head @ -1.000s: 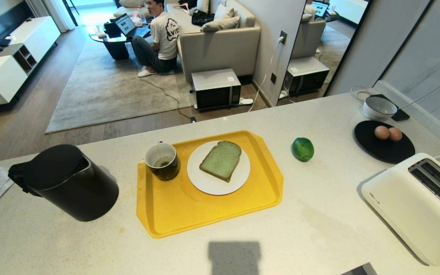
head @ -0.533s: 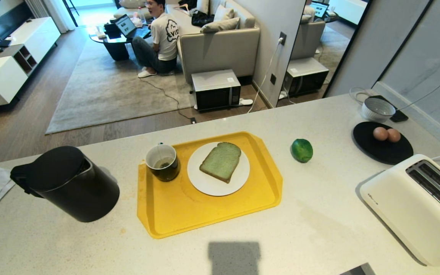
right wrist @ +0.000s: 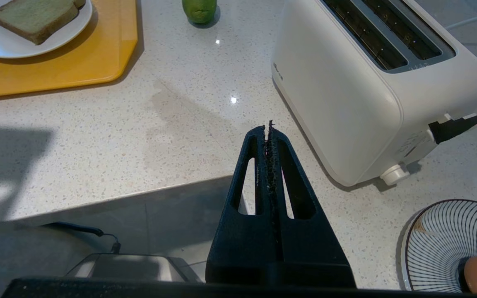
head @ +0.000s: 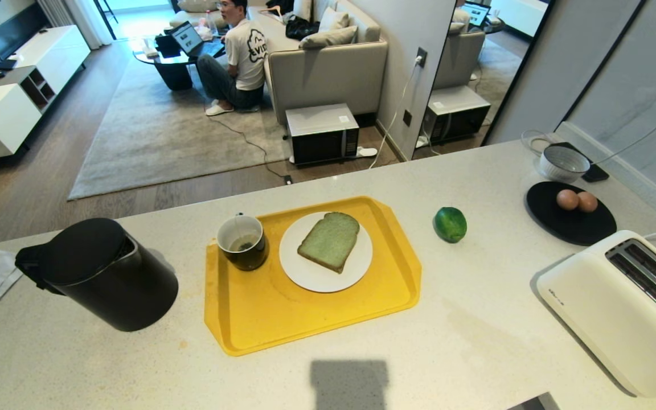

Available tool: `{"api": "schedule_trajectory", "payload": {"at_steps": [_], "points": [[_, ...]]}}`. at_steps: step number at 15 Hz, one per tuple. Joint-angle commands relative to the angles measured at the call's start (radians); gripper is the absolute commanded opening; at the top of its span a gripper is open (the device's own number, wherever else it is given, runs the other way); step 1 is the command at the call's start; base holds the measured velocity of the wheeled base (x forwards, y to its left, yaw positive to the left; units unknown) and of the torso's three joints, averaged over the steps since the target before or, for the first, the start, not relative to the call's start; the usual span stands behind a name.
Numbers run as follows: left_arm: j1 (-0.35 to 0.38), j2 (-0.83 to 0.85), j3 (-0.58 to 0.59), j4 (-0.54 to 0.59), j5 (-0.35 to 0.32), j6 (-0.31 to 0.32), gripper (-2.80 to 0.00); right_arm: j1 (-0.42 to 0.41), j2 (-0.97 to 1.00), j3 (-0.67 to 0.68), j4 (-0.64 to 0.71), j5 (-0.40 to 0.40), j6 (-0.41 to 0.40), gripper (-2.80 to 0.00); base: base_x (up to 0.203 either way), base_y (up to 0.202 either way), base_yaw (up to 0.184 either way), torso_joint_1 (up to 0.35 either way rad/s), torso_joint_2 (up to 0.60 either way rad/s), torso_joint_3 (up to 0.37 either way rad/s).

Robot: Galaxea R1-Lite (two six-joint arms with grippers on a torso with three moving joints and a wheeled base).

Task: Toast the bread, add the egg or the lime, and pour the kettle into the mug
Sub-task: Pick up the egg

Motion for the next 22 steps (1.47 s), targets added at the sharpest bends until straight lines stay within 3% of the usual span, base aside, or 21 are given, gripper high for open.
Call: {"api": "schedule_trajectory", "payload": {"at_steps": [1,16,22], "points": [[0.0,0.001,0.001,-0.001,0.001,0.0,-2.8,0.0,0.002,0.002,-0.001,0.0,0.0,-2.8,0.0,0.0,0.0,0.0,0.0,0.0],[0.0,0.001,0.0,0.001,0.001,-0.001,-2.8,0.0,0.002,0.002,-0.002,0.002,-0.003,-2.8,0.0,0.0,0.0,0.0,0.0,0.0],[0.0,0.001,0.0,0.001,0.001,-0.001,-2.8,0.0,0.002,0.002,-0.002,0.003,-0.003,-2.8,-0.13,0.0,0.001,0.0,0.0,0.0]]}}
